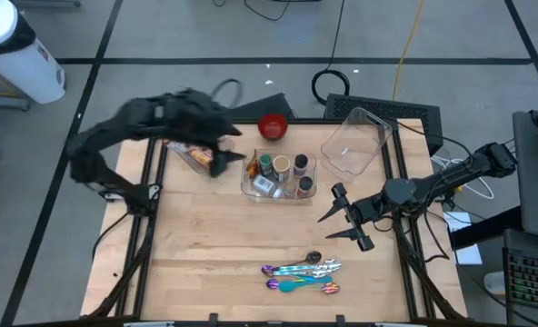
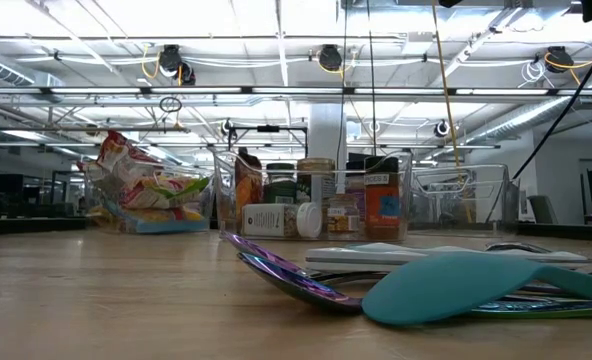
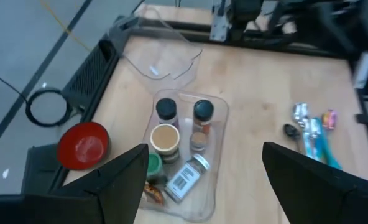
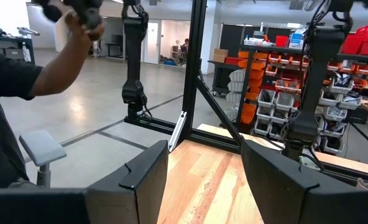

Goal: Pick & Place Food Item
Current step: Put the black spoon into the right transparent bin

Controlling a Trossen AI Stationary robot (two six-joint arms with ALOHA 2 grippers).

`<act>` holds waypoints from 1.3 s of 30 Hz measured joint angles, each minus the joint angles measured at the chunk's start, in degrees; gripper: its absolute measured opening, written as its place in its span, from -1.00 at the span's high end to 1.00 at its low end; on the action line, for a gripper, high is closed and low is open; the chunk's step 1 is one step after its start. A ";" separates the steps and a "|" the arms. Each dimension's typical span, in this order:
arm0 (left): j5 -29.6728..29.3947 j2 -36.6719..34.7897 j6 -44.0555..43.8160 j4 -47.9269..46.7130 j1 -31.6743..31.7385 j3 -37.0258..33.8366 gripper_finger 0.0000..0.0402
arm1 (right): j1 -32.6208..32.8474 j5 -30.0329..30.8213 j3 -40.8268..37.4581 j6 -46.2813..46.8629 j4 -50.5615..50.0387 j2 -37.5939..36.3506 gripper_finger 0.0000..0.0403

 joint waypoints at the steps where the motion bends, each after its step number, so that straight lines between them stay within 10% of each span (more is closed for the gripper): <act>1: 0.03 -1.49 -0.04 -0.90 -0.27 0.00 -0.57 | 0.00 0.00 0.00 0.00 0.00 0.00 0.03; 21: -5.89 -20.86 -5.62 -17.71 -5.29 -4.48 -0.57 | 0.00 0.17 0.00 0.44 -0.22 0.00 0.03; 39: -12.49 -44.84 -5.88 10.87 -6.33 -50.58 -0.59 | 0.00 0.22 0.00 0.39 -0.37 0.00 0.03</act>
